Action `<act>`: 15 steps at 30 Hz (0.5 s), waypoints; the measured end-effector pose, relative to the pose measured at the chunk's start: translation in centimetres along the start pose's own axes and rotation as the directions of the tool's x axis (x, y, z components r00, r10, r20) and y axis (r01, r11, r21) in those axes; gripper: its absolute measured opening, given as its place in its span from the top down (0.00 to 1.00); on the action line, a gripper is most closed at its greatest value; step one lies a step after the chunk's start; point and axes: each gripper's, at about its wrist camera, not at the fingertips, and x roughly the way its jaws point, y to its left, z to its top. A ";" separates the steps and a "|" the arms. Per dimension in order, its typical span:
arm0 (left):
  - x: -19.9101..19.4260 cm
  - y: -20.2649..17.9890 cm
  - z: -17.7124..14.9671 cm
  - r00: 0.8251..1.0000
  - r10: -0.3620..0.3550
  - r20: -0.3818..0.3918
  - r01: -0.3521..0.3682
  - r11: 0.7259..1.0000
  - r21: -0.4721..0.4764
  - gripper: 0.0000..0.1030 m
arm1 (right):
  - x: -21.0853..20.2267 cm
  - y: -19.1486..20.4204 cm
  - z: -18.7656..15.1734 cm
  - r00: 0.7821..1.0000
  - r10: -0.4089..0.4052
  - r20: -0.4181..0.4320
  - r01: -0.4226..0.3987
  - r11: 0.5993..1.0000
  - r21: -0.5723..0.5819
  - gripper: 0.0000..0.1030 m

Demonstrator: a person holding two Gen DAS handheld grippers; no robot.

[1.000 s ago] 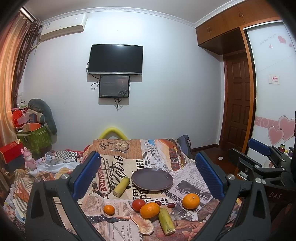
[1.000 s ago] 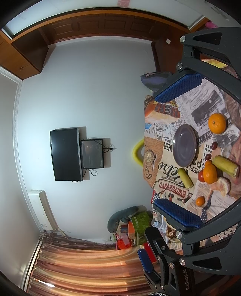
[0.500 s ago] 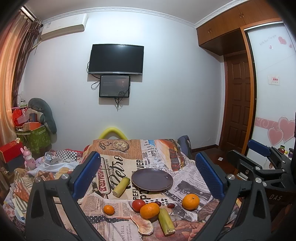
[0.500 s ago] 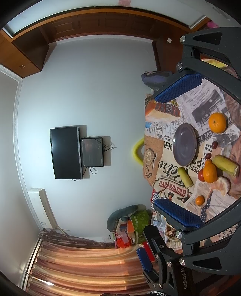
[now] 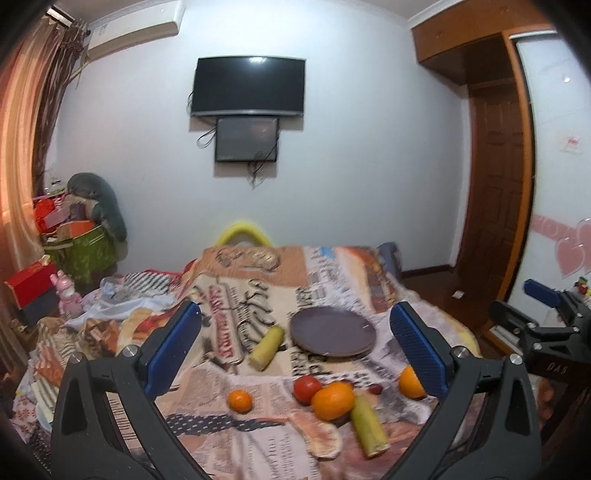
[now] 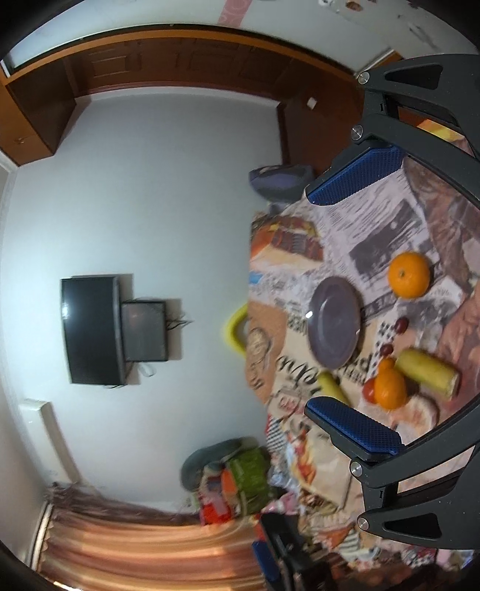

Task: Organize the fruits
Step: 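Grasp the small mandarin with the left tool while the right tool grasps a large orange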

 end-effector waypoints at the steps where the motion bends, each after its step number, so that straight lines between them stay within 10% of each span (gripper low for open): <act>1: 0.4 0.4 -0.3 1.000 0.017 -0.009 -0.017 1.000 0.003 0.00 | 0.6 -0.2 -0.3 1.000 0.002 -0.028 -0.002 1.000 -0.004 0.00; 15: 8.1 6.6 -6.6 0.958 0.060 -0.279 -0.070 0.997 -0.027 0.16 | 6.9 -3.0 -5.4 0.953 -0.003 -0.302 0.008 1.000 0.017 0.01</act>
